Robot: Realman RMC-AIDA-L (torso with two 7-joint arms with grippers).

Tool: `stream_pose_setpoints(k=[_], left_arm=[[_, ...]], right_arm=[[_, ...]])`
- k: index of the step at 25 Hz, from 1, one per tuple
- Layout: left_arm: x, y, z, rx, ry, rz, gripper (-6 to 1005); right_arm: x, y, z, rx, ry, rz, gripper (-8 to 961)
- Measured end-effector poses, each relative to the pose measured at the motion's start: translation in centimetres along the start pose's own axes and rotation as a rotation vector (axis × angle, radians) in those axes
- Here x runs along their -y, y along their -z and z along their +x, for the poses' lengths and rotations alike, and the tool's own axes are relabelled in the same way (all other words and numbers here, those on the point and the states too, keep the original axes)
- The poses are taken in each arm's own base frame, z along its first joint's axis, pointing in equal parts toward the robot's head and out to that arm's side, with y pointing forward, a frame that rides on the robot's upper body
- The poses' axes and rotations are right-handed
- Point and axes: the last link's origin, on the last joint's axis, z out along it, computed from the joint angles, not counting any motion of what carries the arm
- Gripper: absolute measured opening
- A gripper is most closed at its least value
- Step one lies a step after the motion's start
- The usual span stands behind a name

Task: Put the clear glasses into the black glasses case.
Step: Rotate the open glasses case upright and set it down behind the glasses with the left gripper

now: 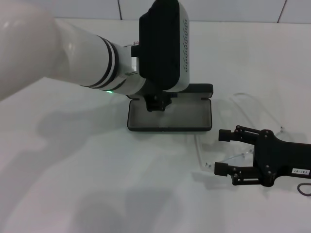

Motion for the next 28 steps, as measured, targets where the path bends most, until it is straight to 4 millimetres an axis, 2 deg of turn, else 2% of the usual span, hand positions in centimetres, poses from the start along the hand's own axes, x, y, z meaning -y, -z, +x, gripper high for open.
stream_pose_setpoints(k=[5,15,24,28], left_arm=[[0.2,0.0,-0.1,-0.014,0.005,0.028,193],[0.6,1.4,1.3,-0.069,-0.016,0.078,193],[1.7,0.7,-0.8,-0.003,-0.017,0.117,193],[1.5,0.0,-1.5,0.011,-0.008,0.112,193]], right_arm=[[-0.1,0.0,0.0,0.002,0.000,-0.007,873],[-0.2,0.1,-0.2,0.008,0.001,-0.013,873],[0.0,0.1,-0.2,0.009,0.002,-0.005,873],[0.0,0.0,-0.2,0.009,0.003,-0.005,872]])
